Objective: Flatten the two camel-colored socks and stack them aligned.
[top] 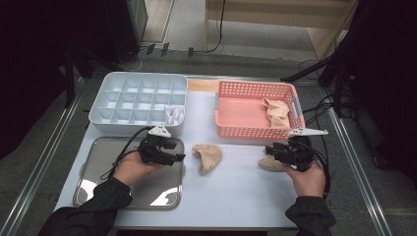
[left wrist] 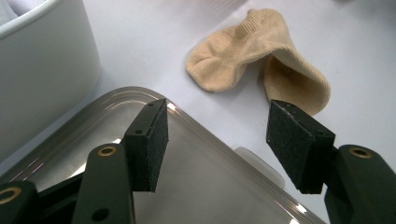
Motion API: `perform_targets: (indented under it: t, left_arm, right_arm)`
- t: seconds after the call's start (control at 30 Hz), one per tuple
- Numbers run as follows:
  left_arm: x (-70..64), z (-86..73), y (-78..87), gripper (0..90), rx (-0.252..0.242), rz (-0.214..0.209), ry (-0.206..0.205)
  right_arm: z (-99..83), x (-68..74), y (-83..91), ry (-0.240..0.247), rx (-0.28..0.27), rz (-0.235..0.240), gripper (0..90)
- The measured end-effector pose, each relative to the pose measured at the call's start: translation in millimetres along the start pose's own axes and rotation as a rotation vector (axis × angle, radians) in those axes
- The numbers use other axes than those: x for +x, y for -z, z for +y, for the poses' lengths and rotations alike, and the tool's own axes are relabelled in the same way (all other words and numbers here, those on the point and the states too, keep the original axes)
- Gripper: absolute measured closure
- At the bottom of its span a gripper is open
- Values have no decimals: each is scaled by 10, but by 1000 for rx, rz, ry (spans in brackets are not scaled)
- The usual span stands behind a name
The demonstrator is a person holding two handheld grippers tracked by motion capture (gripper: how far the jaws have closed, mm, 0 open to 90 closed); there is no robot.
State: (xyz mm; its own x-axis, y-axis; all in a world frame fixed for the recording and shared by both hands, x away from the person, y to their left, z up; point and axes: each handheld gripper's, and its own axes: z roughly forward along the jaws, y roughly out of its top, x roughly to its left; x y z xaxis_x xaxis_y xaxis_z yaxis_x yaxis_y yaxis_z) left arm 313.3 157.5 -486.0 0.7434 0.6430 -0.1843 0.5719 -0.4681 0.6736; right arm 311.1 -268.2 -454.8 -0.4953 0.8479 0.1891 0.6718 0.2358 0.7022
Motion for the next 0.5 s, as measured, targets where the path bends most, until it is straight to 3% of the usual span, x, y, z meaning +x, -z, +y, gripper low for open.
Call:
perform_targets:
  t: [0.1,0.23,0.37,0.5]
  left_arm:
    - [0,-3,6,404,0,0,-1]
    - [3,-15,18,403,2,5,1]
    - [4,-30,35,403,0,11,3]
    - [6,-47,49,403,-4,14,6]
  right_arm:
    - [-15,29,-35,14,6,10,565]
    - [-36,68,-85,8,-4,17,460]
    - [-25,122,-116,-12,-9,29,458]
    - [14,248,-161,42,3,59,473]
